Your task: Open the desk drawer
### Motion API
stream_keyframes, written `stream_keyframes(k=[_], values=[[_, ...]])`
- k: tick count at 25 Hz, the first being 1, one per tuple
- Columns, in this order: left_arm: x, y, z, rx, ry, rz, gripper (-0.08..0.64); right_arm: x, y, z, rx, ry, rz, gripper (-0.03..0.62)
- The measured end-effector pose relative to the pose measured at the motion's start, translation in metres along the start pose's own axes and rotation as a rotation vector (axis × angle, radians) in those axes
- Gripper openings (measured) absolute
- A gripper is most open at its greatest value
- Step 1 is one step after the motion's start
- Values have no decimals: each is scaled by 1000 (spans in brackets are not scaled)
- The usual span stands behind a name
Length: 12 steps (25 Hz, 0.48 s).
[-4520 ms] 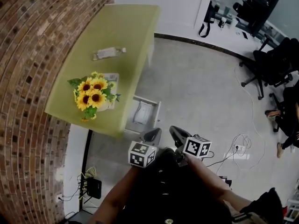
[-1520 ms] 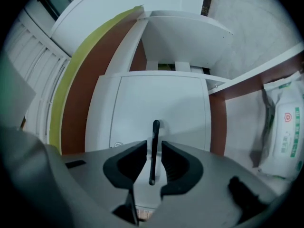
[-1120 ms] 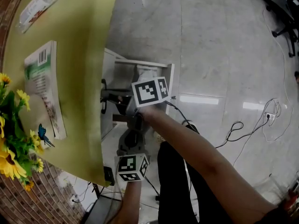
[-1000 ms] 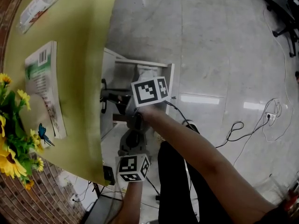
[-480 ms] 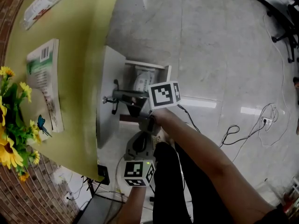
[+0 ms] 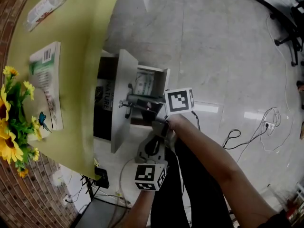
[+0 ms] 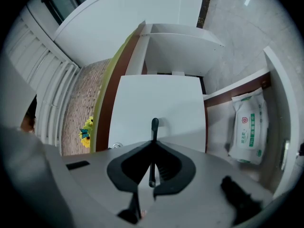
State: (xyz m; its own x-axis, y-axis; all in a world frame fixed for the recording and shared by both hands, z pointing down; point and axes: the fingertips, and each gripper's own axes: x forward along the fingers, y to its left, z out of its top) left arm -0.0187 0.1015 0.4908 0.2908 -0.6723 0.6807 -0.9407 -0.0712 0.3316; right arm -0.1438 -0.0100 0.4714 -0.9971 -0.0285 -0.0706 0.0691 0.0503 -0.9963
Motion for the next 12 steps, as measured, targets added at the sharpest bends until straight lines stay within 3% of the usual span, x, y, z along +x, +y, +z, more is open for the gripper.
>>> stream_keyframes(k=[12], values=[[5, -45, -7, 13, 30, -75, 9, -62, 2, -2, 15, -48, -40, 24]])
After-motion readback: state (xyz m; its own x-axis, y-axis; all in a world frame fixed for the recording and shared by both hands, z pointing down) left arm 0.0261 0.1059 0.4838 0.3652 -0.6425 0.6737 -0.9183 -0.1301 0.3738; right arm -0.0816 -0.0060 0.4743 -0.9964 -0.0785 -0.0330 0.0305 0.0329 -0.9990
